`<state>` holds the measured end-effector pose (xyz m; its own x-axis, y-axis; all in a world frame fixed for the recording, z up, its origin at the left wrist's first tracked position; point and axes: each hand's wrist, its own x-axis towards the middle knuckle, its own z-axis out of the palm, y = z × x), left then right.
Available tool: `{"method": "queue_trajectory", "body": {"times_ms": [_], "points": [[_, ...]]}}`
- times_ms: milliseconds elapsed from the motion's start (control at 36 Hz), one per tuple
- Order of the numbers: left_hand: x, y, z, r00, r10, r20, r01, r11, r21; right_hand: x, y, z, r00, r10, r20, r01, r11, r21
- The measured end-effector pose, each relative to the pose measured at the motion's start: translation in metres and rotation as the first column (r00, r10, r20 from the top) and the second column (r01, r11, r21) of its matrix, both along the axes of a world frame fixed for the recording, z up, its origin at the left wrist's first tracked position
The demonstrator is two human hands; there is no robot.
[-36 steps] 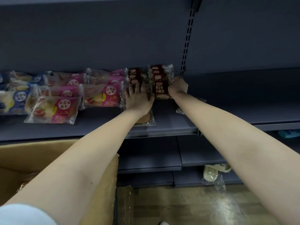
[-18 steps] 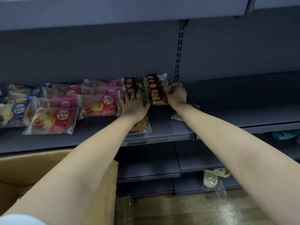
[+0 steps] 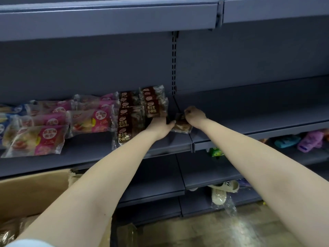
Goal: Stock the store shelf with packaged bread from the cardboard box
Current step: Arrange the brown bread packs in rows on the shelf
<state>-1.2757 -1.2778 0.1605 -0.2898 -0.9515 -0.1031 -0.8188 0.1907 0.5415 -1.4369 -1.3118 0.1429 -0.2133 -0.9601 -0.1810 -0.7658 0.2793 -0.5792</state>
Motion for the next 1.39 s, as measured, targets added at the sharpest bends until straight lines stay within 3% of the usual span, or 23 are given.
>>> {"method": "queue_trajectory", "body": {"times_ms": [333,583,667,750,889,1028,1194,1389], "points": [[-0.013,0.001,-0.006,0.997,0.037,-0.067,-0.034,0.998,0.048,-0.021,0.037,0.009,0.941,-0.069,0.332,0.133,0.976,-0.173],[-0.002,0.001,0.0,0.985,0.073,-0.156,-0.074,0.997,-0.002,-0.02,0.042,0.021,0.842,-0.007,0.54,0.078,0.991,-0.108],[0.006,-0.002,0.01,0.914,0.183,-0.362,-0.166,0.983,0.08,-0.016,0.045,0.029,0.8,-0.006,0.6,0.029,0.999,-0.029],[0.012,-0.002,0.019,0.743,0.312,-0.592,-0.198,0.948,0.25,-0.01,0.047,0.036,0.76,0.02,0.649,0.013,0.999,-0.046],[0.023,0.003,0.025,0.587,0.384,-0.712,-0.233,0.923,0.306,0.009,0.047,0.049,0.627,0.051,0.778,0.115,0.981,-0.157],[0.032,0.014,0.026,0.632,0.381,-0.675,-0.224,0.924,0.312,0.026,0.042,0.053,0.574,0.077,0.815,0.182,0.959,-0.219],[0.05,0.016,0.034,0.548,0.437,-0.713,-0.265,0.899,0.348,0.031,0.044,0.055,0.593,0.092,0.8,0.184,0.952,-0.245],[0.056,0.026,0.033,0.55,0.44,-0.709,-0.213,0.896,0.391,0.039,0.05,0.055,0.526,0.118,0.842,0.151,0.961,-0.229]]}}
